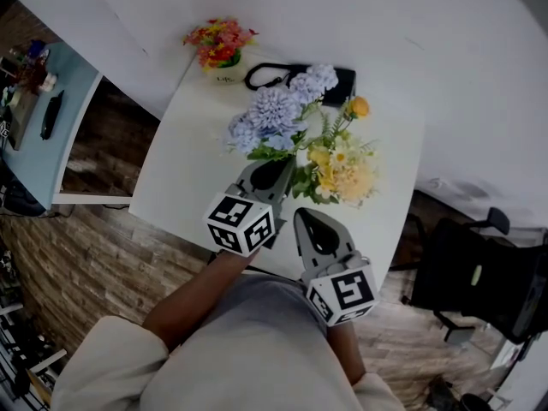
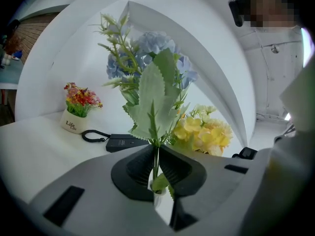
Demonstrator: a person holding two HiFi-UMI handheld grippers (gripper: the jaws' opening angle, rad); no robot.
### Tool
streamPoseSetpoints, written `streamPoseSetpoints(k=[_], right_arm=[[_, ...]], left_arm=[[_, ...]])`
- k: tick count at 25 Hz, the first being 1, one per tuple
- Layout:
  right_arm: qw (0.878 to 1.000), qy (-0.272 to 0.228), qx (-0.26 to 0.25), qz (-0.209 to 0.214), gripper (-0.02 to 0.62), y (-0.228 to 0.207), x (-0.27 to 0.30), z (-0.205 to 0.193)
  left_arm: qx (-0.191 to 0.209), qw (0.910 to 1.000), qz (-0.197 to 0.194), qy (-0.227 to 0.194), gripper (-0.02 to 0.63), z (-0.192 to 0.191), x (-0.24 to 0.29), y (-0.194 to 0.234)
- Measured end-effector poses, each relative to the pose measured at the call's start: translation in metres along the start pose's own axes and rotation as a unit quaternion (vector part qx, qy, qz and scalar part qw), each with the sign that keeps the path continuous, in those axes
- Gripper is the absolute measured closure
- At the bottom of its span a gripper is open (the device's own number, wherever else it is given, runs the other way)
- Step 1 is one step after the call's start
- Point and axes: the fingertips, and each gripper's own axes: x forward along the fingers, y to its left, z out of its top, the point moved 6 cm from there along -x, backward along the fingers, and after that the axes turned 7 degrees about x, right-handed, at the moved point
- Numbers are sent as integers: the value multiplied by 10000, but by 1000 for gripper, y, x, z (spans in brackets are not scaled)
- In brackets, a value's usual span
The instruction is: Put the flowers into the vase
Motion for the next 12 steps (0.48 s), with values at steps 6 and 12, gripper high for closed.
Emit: streamPoseSetpoints(k=[6,12], right_arm=[[10000,-17,4,-14,571,-2,0,0],[10000,-17,-15,21,571,-3,-1,0]], left_arm=[[327,9995,-43,-14,561,-1,-2,-3],[502,9986,-124,-97,546,-3,-7,-11]])
